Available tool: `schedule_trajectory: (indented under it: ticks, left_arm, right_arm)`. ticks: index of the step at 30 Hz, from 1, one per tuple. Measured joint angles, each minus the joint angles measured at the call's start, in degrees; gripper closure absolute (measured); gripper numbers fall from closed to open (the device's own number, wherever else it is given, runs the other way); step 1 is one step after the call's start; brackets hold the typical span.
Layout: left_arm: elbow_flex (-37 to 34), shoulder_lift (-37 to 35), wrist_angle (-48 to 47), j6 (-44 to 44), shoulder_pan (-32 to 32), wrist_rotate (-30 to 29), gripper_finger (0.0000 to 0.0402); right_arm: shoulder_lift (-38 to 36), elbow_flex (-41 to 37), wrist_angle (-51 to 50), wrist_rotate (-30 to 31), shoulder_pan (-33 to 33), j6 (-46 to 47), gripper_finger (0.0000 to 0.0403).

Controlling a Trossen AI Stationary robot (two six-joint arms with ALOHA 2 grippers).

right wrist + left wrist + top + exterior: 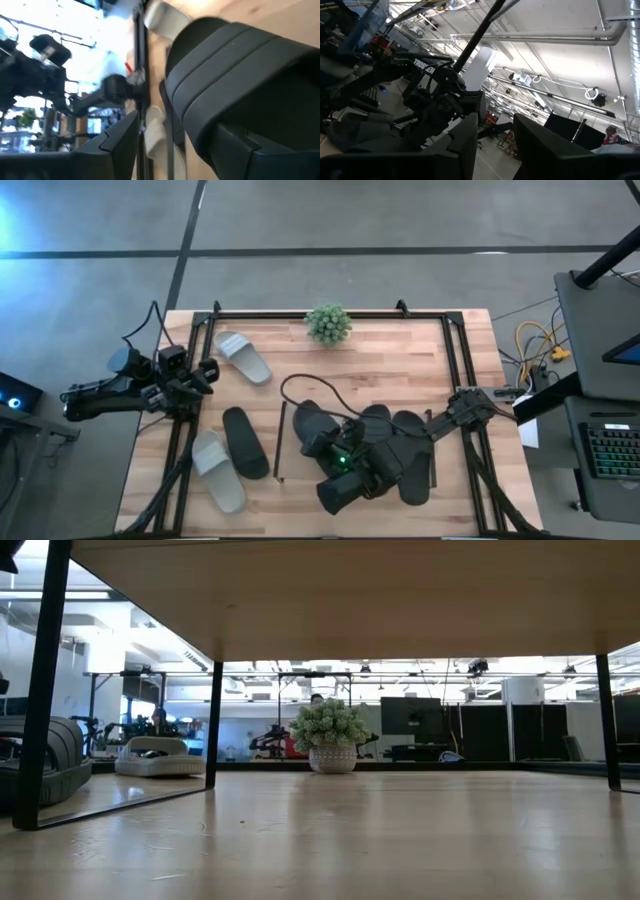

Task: Pick and place slides into the shelf
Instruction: Put the black slipper on the shelf

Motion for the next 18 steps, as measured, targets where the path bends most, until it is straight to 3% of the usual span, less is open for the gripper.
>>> schedule_trajectory:
  ticks: [8, 18]
  left_arm:
    - [0.0, 0.07, 0.0, 0.04, 0.0, -0.02, 0.0289]
    - [0.0, -0.27, 0.02, 0.03, 0.0, -0.04, 0.0289]
  right_arm:
    - [0.42, -0.55, 1.73, -12.06, -3.13, -0.8, 0.0197]
    - [-0.11, 4.38, 4.11, -24.75, -5.03, -17.15, 0.0197]
